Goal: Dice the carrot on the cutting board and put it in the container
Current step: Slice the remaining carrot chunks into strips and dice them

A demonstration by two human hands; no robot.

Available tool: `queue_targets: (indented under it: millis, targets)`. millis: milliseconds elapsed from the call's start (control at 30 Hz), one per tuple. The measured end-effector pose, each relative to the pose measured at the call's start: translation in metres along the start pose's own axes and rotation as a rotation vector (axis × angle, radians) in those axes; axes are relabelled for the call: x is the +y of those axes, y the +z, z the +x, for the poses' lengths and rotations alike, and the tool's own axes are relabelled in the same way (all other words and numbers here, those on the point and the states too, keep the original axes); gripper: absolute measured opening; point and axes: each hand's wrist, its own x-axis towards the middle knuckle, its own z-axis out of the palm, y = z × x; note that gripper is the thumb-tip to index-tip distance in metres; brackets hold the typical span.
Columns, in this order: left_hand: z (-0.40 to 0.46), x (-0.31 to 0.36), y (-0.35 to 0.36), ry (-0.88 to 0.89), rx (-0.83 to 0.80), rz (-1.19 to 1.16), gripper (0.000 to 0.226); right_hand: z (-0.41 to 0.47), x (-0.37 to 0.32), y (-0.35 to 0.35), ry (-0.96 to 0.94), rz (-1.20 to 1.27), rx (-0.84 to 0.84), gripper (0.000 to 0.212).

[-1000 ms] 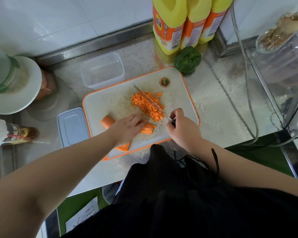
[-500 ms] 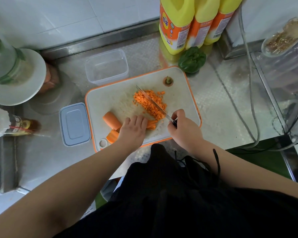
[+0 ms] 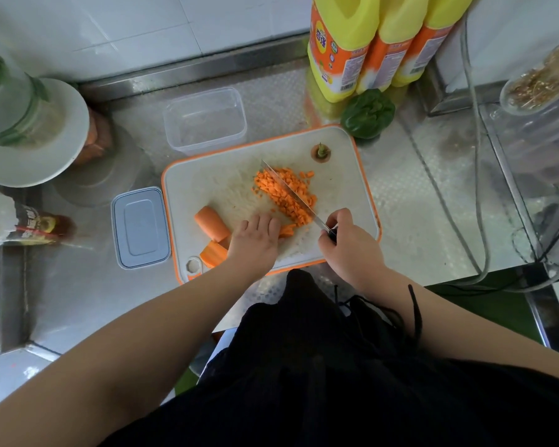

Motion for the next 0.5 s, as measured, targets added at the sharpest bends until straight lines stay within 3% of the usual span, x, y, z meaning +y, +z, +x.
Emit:
queue_targets:
  millis: [133, 267, 400, 500]
  targets:
    - [-0.004, 0.025, -0.011, -0.283, -0.213, -0.050, 0.028, 0.001, -0.004, 0.001, -0.014, 0.005, -0.029, 0.015]
    - [-0.001, 0.035, -0.016, -0.552, -0.217, -0.172, 0.021, 0.001, -0.007, 0.003, -0.032, -0.020, -0.063, 0.015]
    - [0.005, 0.029, -0.019, -0.604, -0.276, -0.200, 0.031, 0.003, -0.006, 0.003, -0.018, -0.069, -0.157, 0.015]
    - [0.003, 0.027, -0.026, -0.612, -0.216, -0.183, 0.048, 0.005, -0.006, 0.004, -0.023, -0.101, -0.195, 0.017]
